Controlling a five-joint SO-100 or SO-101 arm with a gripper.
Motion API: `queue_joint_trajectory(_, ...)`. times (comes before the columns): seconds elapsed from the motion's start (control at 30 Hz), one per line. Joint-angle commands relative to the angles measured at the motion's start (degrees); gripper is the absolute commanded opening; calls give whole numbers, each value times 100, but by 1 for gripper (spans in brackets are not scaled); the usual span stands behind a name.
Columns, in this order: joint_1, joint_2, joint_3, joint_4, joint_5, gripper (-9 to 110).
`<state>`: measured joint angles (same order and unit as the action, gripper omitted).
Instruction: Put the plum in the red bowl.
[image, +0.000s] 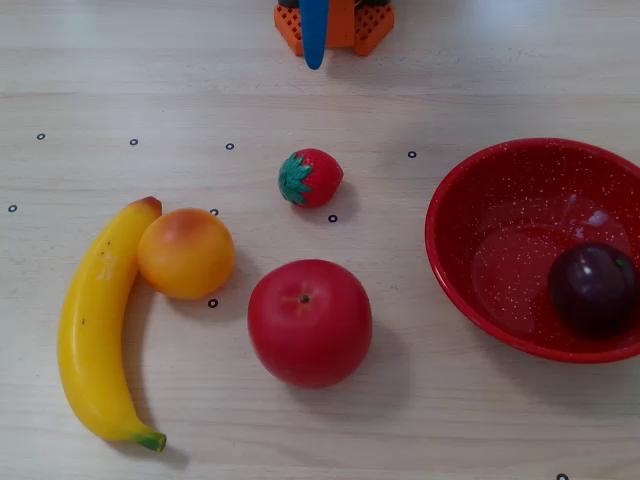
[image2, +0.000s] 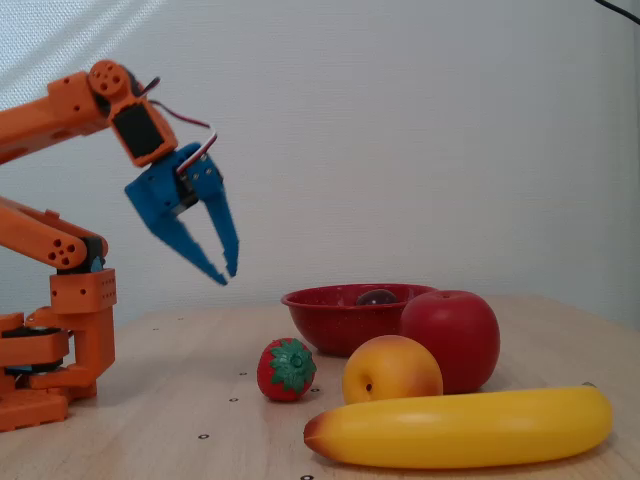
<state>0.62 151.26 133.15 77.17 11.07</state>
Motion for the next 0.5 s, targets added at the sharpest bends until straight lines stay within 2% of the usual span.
queue_joint_trajectory(0.0, -229, 853, 378, -334, 114, 0)
queue_joint_trajectory(0.27, -352, 2443, 1942, -598, -79, 0)
queue_joint_trajectory(0.47, -334, 3006, 2839, -1345, -360, 0)
